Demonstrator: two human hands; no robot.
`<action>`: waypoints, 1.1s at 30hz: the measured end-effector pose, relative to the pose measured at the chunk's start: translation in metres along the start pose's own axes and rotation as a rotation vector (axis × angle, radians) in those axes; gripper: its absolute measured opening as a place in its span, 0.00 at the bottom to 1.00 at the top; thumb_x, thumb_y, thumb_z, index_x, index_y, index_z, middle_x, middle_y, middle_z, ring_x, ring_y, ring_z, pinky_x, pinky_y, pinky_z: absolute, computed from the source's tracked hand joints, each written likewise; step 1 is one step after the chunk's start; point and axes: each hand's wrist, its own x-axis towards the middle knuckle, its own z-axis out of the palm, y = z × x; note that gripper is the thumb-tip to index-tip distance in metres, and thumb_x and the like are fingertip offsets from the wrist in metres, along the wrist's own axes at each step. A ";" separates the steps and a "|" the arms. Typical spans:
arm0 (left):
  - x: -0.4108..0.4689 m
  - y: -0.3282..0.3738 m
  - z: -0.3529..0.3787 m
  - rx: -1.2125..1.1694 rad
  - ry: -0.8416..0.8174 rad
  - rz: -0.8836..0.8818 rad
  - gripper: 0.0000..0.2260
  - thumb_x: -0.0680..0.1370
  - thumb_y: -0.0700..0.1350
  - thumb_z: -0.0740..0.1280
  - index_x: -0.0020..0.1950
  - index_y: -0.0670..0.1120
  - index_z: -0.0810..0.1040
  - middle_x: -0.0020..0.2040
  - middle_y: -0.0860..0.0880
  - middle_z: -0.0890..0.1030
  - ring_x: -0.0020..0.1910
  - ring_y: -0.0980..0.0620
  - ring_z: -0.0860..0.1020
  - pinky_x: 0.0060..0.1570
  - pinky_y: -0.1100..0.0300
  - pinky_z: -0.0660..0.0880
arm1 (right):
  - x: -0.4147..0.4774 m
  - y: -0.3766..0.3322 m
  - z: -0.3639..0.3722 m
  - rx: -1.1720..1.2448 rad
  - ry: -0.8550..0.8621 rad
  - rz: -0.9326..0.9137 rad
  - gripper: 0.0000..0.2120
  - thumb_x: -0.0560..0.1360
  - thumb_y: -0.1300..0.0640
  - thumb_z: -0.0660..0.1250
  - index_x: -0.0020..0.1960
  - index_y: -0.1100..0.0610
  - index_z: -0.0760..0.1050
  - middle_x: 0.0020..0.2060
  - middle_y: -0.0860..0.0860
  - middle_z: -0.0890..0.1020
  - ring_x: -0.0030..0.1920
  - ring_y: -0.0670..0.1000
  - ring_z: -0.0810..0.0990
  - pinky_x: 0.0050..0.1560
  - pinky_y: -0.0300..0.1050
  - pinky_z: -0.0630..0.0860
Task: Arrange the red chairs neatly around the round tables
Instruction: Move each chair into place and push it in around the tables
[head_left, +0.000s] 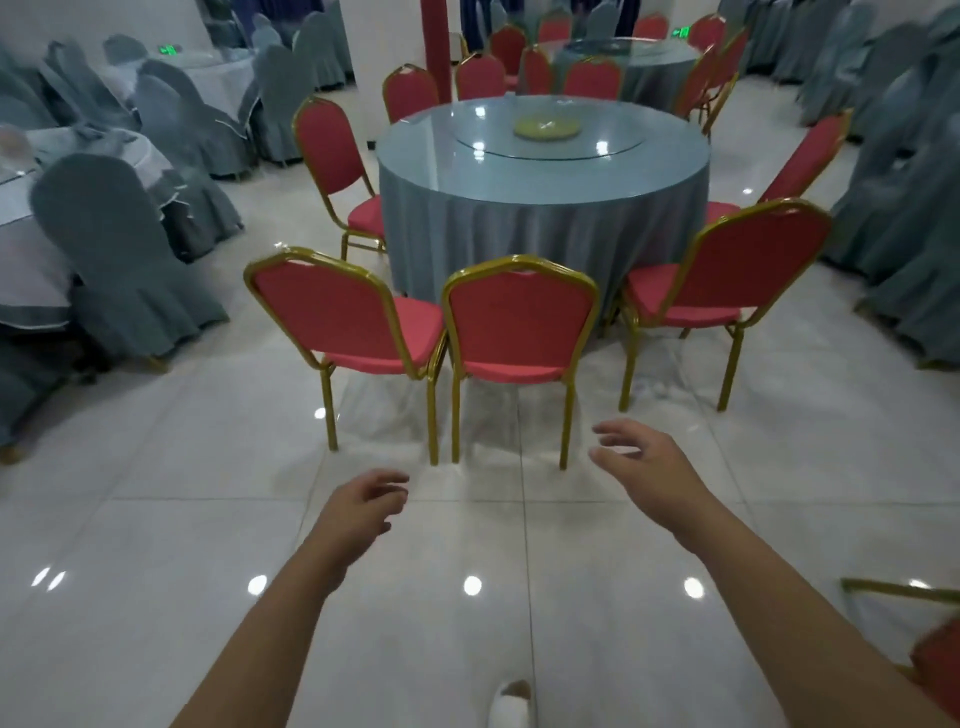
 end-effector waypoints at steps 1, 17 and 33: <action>0.032 0.026 0.004 0.035 -0.015 0.028 0.10 0.77 0.41 0.69 0.56 0.53 0.82 0.52 0.50 0.84 0.55 0.49 0.81 0.52 0.54 0.78 | 0.024 -0.008 -0.009 -0.009 0.004 0.003 0.15 0.77 0.53 0.70 0.63 0.48 0.78 0.55 0.45 0.79 0.47 0.40 0.81 0.41 0.35 0.73; 0.463 0.219 0.083 0.780 -0.007 0.138 0.46 0.67 0.49 0.78 0.79 0.57 0.56 0.69 0.42 0.67 0.65 0.39 0.71 0.62 0.43 0.75 | 0.447 -0.003 -0.044 -0.472 -0.087 -0.098 0.45 0.66 0.45 0.76 0.77 0.42 0.58 0.71 0.48 0.68 0.70 0.55 0.68 0.67 0.56 0.70; 0.642 0.252 0.132 0.965 -0.092 0.222 0.12 0.74 0.44 0.72 0.55 0.57 0.82 0.56 0.55 0.79 0.56 0.49 0.76 0.55 0.48 0.77 | 0.681 0.012 -0.048 -0.563 -0.542 -0.098 0.19 0.60 0.38 0.61 0.51 0.34 0.75 0.32 0.35 0.77 0.34 0.39 0.74 0.29 0.33 0.62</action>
